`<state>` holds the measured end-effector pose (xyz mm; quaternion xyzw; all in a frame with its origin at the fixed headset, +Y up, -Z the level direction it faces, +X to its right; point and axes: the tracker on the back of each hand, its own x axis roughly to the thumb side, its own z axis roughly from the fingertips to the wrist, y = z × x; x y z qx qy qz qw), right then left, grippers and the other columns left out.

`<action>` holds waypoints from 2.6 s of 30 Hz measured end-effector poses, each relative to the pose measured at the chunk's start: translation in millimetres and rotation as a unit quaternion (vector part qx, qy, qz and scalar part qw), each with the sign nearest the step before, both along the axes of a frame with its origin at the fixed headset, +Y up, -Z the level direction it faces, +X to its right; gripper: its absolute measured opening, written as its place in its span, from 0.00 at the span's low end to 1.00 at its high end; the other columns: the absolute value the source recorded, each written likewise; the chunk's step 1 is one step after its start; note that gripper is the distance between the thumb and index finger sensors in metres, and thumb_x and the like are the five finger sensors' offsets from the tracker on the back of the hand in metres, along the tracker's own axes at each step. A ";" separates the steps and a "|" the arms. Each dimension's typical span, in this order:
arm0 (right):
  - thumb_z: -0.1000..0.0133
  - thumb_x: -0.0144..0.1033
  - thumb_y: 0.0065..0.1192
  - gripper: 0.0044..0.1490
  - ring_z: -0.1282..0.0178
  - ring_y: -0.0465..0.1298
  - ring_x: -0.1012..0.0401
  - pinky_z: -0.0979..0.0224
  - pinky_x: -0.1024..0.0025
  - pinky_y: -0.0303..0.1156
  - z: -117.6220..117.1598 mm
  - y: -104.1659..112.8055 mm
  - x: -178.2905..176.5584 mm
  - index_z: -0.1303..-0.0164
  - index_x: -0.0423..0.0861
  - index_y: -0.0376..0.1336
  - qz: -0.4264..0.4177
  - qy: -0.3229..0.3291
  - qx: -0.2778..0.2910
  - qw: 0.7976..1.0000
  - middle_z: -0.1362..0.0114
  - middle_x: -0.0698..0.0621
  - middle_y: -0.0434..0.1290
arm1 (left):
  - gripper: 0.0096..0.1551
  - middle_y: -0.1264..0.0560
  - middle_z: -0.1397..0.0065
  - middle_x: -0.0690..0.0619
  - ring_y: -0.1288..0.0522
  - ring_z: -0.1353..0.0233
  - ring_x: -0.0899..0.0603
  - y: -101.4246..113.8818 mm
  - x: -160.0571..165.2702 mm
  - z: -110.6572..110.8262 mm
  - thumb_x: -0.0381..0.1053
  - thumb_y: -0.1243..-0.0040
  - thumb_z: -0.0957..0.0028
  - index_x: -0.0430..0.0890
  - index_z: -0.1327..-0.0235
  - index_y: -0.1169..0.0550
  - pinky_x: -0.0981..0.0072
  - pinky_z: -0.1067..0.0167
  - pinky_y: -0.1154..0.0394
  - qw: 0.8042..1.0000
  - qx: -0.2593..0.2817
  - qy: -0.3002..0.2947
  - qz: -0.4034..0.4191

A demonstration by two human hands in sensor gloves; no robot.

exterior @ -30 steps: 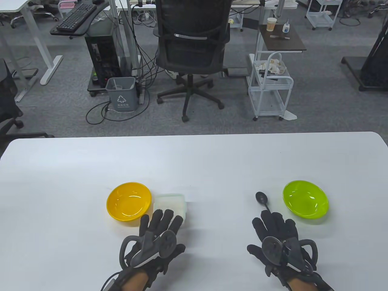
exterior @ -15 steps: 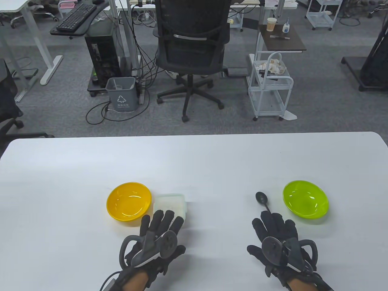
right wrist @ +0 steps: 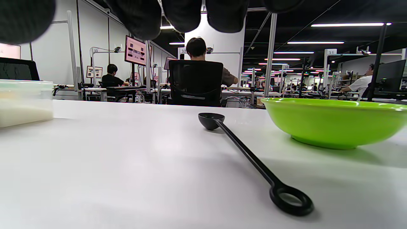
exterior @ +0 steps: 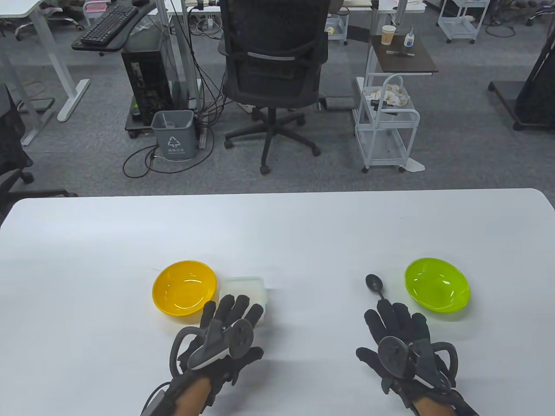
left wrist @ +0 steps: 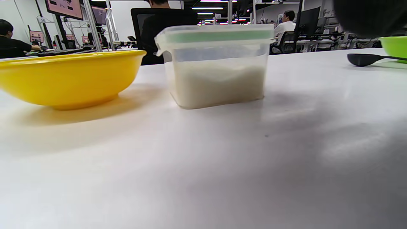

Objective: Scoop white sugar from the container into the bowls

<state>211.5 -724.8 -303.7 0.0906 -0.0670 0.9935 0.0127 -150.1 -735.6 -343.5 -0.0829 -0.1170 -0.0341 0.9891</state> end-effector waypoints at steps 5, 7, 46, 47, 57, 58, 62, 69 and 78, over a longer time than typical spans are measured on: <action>0.53 0.73 0.54 0.52 0.10 0.51 0.45 0.15 0.37 0.46 -0.6 1.8 3.6 0.19 0.62 0.49 -0.004 -0.008 0.004 1.000 0.10 0.50 0.44 | 0.63 0.64 0.10 0.64 0.60 0.07 0.43 12.6 1.1 -28.3 0.78 0.40 0.64 0.71 0.20 0.58 0.42 0.16 0.66 0.998 -0.039 0.036 -0.024; 0.53 0.73 0.54 0.52 0.10 0.51 0.45 0.15 0.37 0.46 -0.8 0.8 5.0 0.19 0.62 0.50 -0.004 -0.009 0.000 1.000 0.10 0.50 0.44 | 0.64 0.65 0.10 0.63 0.61 0.07 0.43 19.0 2.7 -43.3 0.78 0.39 0.65 0.71 0.20 0.59 0.44 0.15 0.66 0.996 -0.063 0.053 -0.021; 0.53 0.72 0.54 0.51 0.10 0.51 0.45 0.15 0.38 0.47 -1.6 -1.4 1.3 0.19 0.61 0.50 0.000 -0.008 -0.007 1.000 0.10 0.50 0.45 | 0.72 0.59 0.10 0.62 0.52 0.08 0.44 0.5 8.0 -73.5 0.75 0.28 0.71 0.65 0.20 0.57 0.42 0.14 0.57 0.996 -0.074 0.039 -0.036; 0.53 0.72 0.54 0.51 0.10 0.51 0.45 0.15 0.37 0.46 -1.7 -1.7 1.1 0.19 0.62 0.50 0.000 -0.007 -0.007 1.000 0.10 0.50 0.45 | 0.72 0.58 0.10 0.61 0.52 0.08 0.43 2.0 10.2 -70.9 0.75 0.28 0.71 0.64 0.19 0.57 0.41 0.14 0.57 0.997 -0.070 0.033 -0.031; 0.53 0.72 0.54 0.51 0.10 0.51 0.45 0.15 0.38 0.46 -1.5 -3.6 -1.5 0.19 0.61 0.50 0.004 0.001 -0.011 1.000 0.10 0.50 0.45 | 0.70 0.55 0.10 0.55 0.48 0.10 0.38 17.6 61.2 -30.3 0.75 0.30 0.70 0.60 0.18 0.53 0.39 0.16 0.55 0.996 -0.058 -0.057 0.035; 0.53 0.72 0.54 0.51 0.10 0.51 0.45 0.15 0.38 0.47 -1.3 -3.6 -1.6 0.19 0.61 0.50 0.005 0.001 -0.011 1.000 0.10 0.50 0.45 | 0.70 0.55 0.10 0.55 0.48 0.10 0.39 18.0 66.2 -26.7 0.76 0.30 0.70 0.61 0.18 0.53 0.39 0.15 0.54 0.995 -0.058 -0.066 0.036; 0.53 0.72 0.54 0.51 0.10 0.51 0.45 0.15 0.38 0.47 -1.2 -3.9 -2.1 0.19 0.62 0.50 0.006 0.003 -0.010 1.000 0.10 0.50 0.45 | 0.69 0.55 0.10 0.55 0.49 0.09 0.39 16.9 88.7 -9.5 0.76 0.31 0.69 0.61 0.18 0.53 0.39 0.15 0.55 0.993 -0.063 -0.097 0.038; 0.53 0.72 0.54 0.51 0.10 0.51 0.45 0.16 0.38 0.47 -0.5 -4.3 -3.2 0.19 0.61 0.50 0.011 0.003 -0.009 1.000 0.10 0.50 0.45 | 0.68 0.55 0.10 0.55 0.49 0.10 0.39 1.3 109.4 9.9 0.76 0.32 0.68 0.61 0.17 0.52 0.39 0.15 0.55 0.991 -0.060 -0.113 0.034; 0.53 0.72 0.54 0.51 0.10 0.51 0.45 0.15 0.37 0.47 -0.3 -5.3 -4.2 0.19 0.61 0.50 0.012 0.005 -0.010 1.000 0.10 0.50 0.45 | 0.67 0.58 0.10 0.57 0.52 0.09 0.40 -16.8 102.0 16.1 0.77 0.34 0.68 0.62 0.18 0.53 0.39 0.16 0.57 0.991 -0.045 -0.105 0.063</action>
